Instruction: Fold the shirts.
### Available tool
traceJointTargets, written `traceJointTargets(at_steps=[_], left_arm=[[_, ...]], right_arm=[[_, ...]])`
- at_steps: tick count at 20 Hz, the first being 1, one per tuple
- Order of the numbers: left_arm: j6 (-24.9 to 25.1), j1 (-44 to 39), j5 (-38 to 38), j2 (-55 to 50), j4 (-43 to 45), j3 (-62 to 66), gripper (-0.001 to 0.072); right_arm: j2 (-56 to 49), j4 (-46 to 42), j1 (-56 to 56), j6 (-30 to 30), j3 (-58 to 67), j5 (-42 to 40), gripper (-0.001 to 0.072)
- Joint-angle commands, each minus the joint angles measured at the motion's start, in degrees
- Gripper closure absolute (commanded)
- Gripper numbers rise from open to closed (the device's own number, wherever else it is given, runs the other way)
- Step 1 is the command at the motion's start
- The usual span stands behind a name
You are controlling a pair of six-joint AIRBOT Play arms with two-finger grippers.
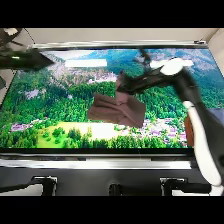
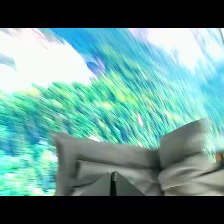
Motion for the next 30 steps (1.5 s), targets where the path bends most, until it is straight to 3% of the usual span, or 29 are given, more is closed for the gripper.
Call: traceJointTargets(at_steps=[1,3,4,5,6,10,12,14,16,18,20,24,25,26,28,29,30], left_arm=[[0.02,7.23,-2.27,7.82,1.62,0.00,0.0682],[0.20,7.23,-2.27,9.77,1.62,0.00,0.0682],[0.22,6.86,-2.27,10.25,1.64,0.00,0.0682],[0.22,6.51,-2.29,10.38,1.62,0.00,0.0682],[0.24,6.23,-2.29,10.27,1.64,0.00,0.0682],[1.31,6.23,-2.27,10.16,1.64,-1.11,0.0682],[1.36,6.23,-2.23,10.16,1.64,-1.84,0.0682],[1.51,6.23,-2.23,10.16,1.64,-2.10,0.0682],[1.51,6.23,-2.23,10.16,1.64,-2.08,0.0682],[1.51,6.23,-2.23,10.16,1.64,-2.08,0.0681],[1.49,6.23,-2.23,10.16,1.62,-2.08,0.0681],[1.49,6.23,-2.21,10.16,1.62,-2.08,0.0681],[1.49,6.23,-2.21,10.14,1.62,-2.08,0.0681],[1.51,6.23,-2.21,10.16,1.62,-2.08,0.0681],[1.53,6.23,-2.19,10.14,1.64,-2.08,0.0681],[1.53,6.23,-2.16,10.14,1.64,-2.08,0.0681],[1.53,6.23,-2.16,10.14,1.64,-2.08,0.0682]], right_arm=[[-8.57,6.67,6.34,0.57,0.07,-10.67,0.0662],[-11.69,12.04,7.34,1.84,0.07,-12.83,0.0642],[-12.68,13.42,7.67,2.51,0.07,-13.88,0.0364],[-13.20,14.32,7.72,2.78,0.07,-14.51,0.0020],[-13.03,13.99,7.32,2.84,0.07,-14.64,-0.0002],[-8.39,7.78,0.74,3.04,0.07,-11.04,0.0010],[-4.68,-4.50,-5.07,6.25,0.07,-4.70,0.0013],[-2.64,-21.51,-11.63,11.50,0.02,7.45,0.0019],[-2.84,-27.76,-16.72,12.24,-3.58,15.78,0.0019],[-2.89,-19.37,-20.31,11.67,-12.46,13.92,0.0021],[-3.02,-10.43,-20.44,8.17,-20.37,6.08,0.0039],[-5.97,-0.87,-18.03,2.62,-25.31,-0.13,0.0041],[-6.60,0.70,-17.70,0.87,-25.31,-1.66,0.0069],[-6.69,2.16,-17.33,0.11,-25.31,-3.23,0.0234],[-6.64,5.16,-16.98,-0.85,-25.29,-5.14,0.0490],[-6.56,6.80,-17.07,-3.06,-25.14,-4.46,0.0668],[-6.23,8.15,-17.59,-5.55,-24.57,-3.13,0.0661]])
